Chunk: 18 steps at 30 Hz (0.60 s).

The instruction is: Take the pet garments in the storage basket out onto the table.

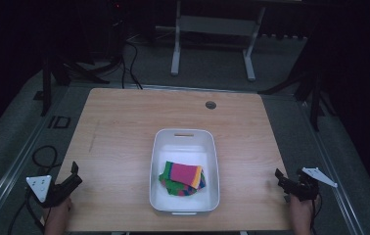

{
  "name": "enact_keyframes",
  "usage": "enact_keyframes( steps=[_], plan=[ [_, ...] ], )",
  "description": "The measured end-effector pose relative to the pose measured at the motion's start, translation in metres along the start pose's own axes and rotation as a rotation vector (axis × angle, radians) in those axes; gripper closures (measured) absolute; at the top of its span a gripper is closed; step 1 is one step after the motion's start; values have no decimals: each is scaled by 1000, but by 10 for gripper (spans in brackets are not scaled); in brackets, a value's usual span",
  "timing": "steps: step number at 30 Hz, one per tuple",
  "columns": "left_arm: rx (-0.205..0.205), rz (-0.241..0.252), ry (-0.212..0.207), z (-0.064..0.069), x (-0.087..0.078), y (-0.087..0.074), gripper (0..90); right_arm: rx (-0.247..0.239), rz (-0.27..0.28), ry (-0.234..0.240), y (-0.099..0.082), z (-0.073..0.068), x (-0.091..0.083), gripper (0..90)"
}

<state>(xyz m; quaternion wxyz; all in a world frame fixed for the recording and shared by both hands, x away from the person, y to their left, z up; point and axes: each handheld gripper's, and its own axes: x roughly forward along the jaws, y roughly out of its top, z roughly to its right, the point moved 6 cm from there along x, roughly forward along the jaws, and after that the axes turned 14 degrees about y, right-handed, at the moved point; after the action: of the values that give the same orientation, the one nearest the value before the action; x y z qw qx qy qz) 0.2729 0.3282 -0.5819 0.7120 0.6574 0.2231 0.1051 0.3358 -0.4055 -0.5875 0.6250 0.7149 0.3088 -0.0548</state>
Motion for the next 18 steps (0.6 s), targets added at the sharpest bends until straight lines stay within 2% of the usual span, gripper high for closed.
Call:
enact_keyframes(
  steps=[4, 5, 10, 13, 14, 18],
  plan=[
    [-1, 0, 0, 0, 0, 0, 19, 0, 16, -19, 0, 2, -3, 105],
    [-1, -1, 0, 0, 0, 0, 19, -11, 11, -37, 0, 2, -3, 106],
    [-7, -3, 1, 0, 0, 0, 19, -34, -24, -42, -2, 0, -1, 106],
    [-7, -4, 1, 0, 1, 0, 18, -48, -72, -16, -4, 0, 1, 107],
    [-8, -4, 1, 0, 1, 0, 18, -45, -77, 41, -4, -2, 1, 107],
    [-7, -3, 2, 0, 0, 0, 19, -49, -85, 68, -5, -3, 1, 107]
  ],
)
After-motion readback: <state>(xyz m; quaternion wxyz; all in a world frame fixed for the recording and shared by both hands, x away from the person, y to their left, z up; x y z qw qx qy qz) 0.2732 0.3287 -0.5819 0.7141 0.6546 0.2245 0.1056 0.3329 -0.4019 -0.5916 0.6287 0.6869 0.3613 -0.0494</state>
